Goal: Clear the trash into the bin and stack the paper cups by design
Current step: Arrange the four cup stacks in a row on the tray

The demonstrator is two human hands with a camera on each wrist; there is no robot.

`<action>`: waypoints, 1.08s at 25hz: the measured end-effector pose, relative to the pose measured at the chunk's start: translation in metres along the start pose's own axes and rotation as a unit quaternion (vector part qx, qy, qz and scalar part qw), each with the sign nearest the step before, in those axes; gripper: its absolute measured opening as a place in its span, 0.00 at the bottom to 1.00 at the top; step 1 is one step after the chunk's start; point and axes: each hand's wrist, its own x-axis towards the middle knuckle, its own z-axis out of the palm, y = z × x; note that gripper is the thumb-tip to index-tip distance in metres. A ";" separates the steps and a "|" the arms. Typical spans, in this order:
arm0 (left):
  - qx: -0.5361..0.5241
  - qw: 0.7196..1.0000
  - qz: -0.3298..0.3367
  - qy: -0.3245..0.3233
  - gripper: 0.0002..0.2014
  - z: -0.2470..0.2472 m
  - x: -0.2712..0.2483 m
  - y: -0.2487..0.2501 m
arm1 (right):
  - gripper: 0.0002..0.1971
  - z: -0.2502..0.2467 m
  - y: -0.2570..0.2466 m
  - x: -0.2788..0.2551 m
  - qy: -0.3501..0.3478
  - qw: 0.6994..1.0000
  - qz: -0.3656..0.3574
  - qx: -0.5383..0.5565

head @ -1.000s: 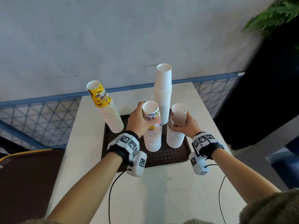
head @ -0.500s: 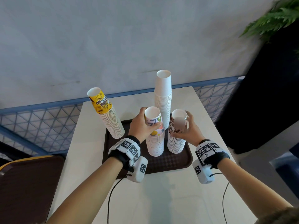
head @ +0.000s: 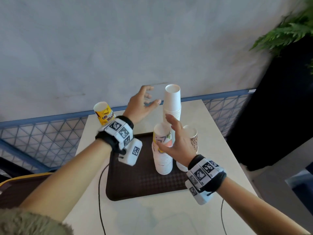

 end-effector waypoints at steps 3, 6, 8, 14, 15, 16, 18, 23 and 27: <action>0.100 0.991 0.035 -0.082 0.29 -0.007 0.029 0.016 | 0.47 0.014 0.002 0.015 -0.042 0.996 0.076 0.003; 0.186 0.970 0.056 -0.144 0.35 0.002 0.058 0.024 | 0.41 0.021 0.013 0.020 -0.044 0.992 0.122 0.006; 0.218 0.956 0.051 -0.188 0.42 0.015 0.078 0.022 | 0.35 0.025 0.021 0.019 -0.022 0.990 0.136 0.018; 0.194 0.954 -0.015 -0.227 0.47 0.055 0.108 0.010 | 0.33 0.035 0.040 0.013 -0.011 0.983 0.174 0.053; 0.174 0.960 -0.025 -0.219 0.45 0.060 0.108 0.007 | 0.33 0.036 0.042 0.012 -0.011 0.983 0.174 0.056; 0.154 0.966 -0.031 -0.205 0.43 0.063 0.107 0.003 | 0.33 0.036 0.042 0.011 -0.009 0.983 0.173 0.059; 0.117 0.976 -0.039 -0.180 0.38 0.064 0.106 -0.003 | 0.33 0.037 0.044 0.011 -0.007 0.983 0.172 0.063; 0.130 0.976 -0.049 -0.168 0.35 0.045 0.100 -0.011 | 0.34 0.034 0.042 0.013 -0.019 0.982 0.181 0.053; 0.162 0.970 -0.061 -0.172 0.35 0.021 0.082 -0.019 | 0.34 0.032 0.037 0.014 -0.018 0.980 0.192 0.051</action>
